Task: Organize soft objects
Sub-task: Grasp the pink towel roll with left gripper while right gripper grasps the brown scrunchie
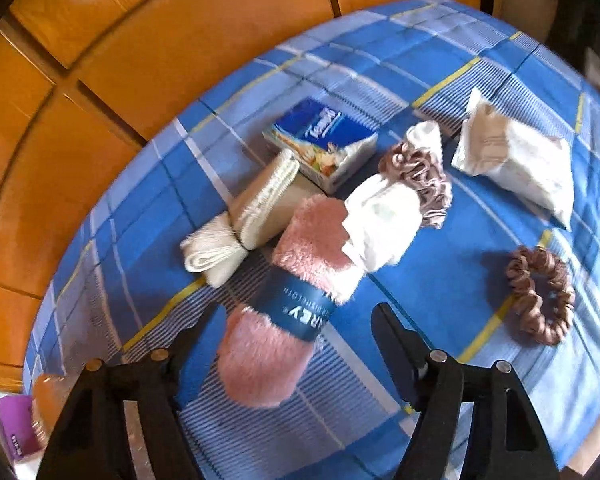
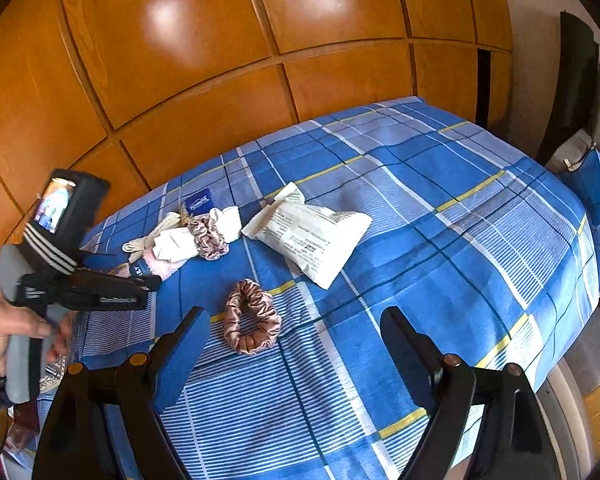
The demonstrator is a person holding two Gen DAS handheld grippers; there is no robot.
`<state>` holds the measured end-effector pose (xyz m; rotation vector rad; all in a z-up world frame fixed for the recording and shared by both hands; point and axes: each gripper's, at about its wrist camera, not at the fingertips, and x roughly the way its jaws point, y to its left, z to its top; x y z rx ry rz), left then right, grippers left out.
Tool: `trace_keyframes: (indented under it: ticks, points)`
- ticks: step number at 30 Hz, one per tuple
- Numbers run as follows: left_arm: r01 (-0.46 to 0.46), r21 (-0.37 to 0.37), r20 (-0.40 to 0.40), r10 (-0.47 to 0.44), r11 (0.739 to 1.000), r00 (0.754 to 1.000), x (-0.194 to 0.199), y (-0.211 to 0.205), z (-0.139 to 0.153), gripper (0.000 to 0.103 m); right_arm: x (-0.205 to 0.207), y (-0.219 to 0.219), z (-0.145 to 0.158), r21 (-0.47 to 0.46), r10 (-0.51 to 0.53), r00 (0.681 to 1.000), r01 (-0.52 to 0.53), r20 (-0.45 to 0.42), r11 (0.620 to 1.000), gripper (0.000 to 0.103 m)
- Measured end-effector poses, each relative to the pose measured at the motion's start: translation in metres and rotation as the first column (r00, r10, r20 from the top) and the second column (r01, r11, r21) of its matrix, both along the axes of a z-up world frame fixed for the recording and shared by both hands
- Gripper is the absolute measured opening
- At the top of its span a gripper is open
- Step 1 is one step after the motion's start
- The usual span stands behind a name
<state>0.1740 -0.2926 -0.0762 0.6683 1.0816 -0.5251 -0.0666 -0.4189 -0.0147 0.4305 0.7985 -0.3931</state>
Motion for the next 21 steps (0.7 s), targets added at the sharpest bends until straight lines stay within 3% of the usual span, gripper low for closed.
trace_keyframes:
  ticks: [2,3,4,9,14,21]
  points:
    - [-0.009,-0.017,-0.028,0.008,1.0,1.0,0.004,0.001,-0.005,0.061,0.0,-0.003,-0.002,0.006,-0.008,1.0,0.008,-0.004,1.0,0.088]
    - [-0.023,0.001,-0.011,0.023,1.0,1.0,0.004,0.003,-0.008,0.049,0.0,-0.004,-0.003,0.009,-0.011,1.0,0.011,-0.006,1.0,0.088]
    - [-0.026,-0.008,0.001,0.026,1.0,1.0,0.003,0.004,-0.007,0.047,0.0,-0.005,-0.005,0.014,-0.012,1.0,0.013,-0.009,1.0,0.088]
    - [-0.079,-0.102,-0.042,0.075,0.992,0.996,-0.01,0.028,0.006,0.044,0.003,-0.004,-0.016,0.05,0.009,0.999,-0.008,-0.036,0.999,0.088]
    - [-0.101,-0.136,-0.056,0.095,0.985,0.994,-0.033,0.045,0.004,0.045,0.016,0.009,-0.029,0.072,0.087,0.993,-0.081,-0.082,0.994,0.088]
    - [-0.16,-0.191,-0.123,0.138,0.968,0.983,-0.04,0.051,0.011,0.044,0.059,0.024,-0.046,0.011,0.164,0.975,-0.164,-0.149,0.986,0.088]
